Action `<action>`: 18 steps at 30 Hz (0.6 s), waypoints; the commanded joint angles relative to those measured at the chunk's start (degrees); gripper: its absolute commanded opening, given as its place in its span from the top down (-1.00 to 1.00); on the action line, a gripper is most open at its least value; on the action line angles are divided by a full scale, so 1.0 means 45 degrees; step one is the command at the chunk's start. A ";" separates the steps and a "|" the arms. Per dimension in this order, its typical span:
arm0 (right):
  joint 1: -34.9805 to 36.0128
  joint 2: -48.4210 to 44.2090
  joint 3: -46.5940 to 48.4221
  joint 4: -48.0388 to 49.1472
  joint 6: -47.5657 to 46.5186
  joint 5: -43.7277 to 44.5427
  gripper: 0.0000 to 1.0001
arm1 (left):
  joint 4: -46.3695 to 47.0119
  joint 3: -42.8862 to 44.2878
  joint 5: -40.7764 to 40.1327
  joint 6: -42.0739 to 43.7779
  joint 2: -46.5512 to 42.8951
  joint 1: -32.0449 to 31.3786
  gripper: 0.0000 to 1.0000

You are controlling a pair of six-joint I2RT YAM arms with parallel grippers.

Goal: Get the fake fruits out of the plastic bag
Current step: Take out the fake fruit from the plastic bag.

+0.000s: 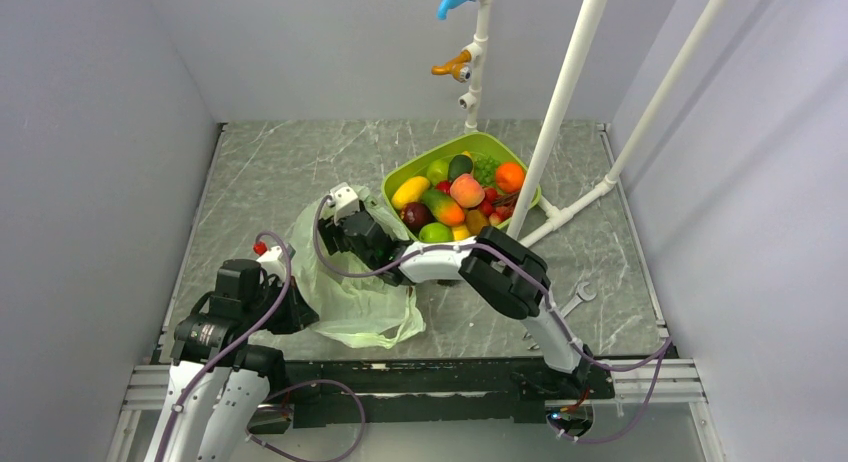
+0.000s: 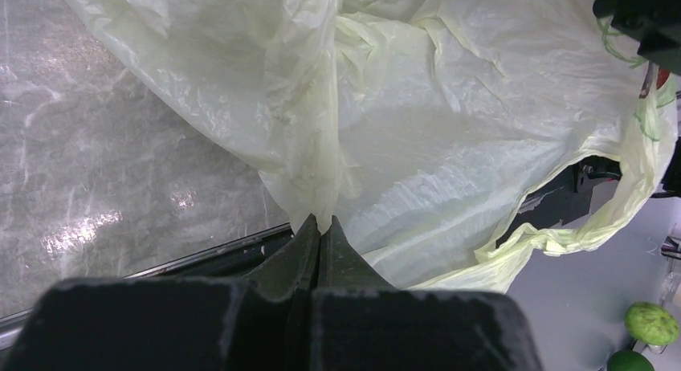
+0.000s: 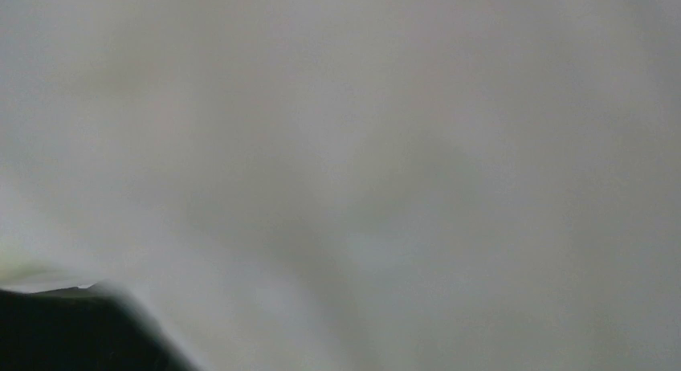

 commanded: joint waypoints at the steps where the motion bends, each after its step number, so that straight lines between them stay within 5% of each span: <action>1: -0.0315 0.0381 0.0751 0.0449 -0.0470 0.0620 -0.39 | 0.0359 -0.0022 0.0259 0.0246 -0.0093 0.0079 1.00; 18: -0.0777 0.2245 0.2585 0.0040 -0.1098 0.0692 -0.76 | 0.0359 -0.0004 0.0221 0.0227 -0.0254 0.0117 1.00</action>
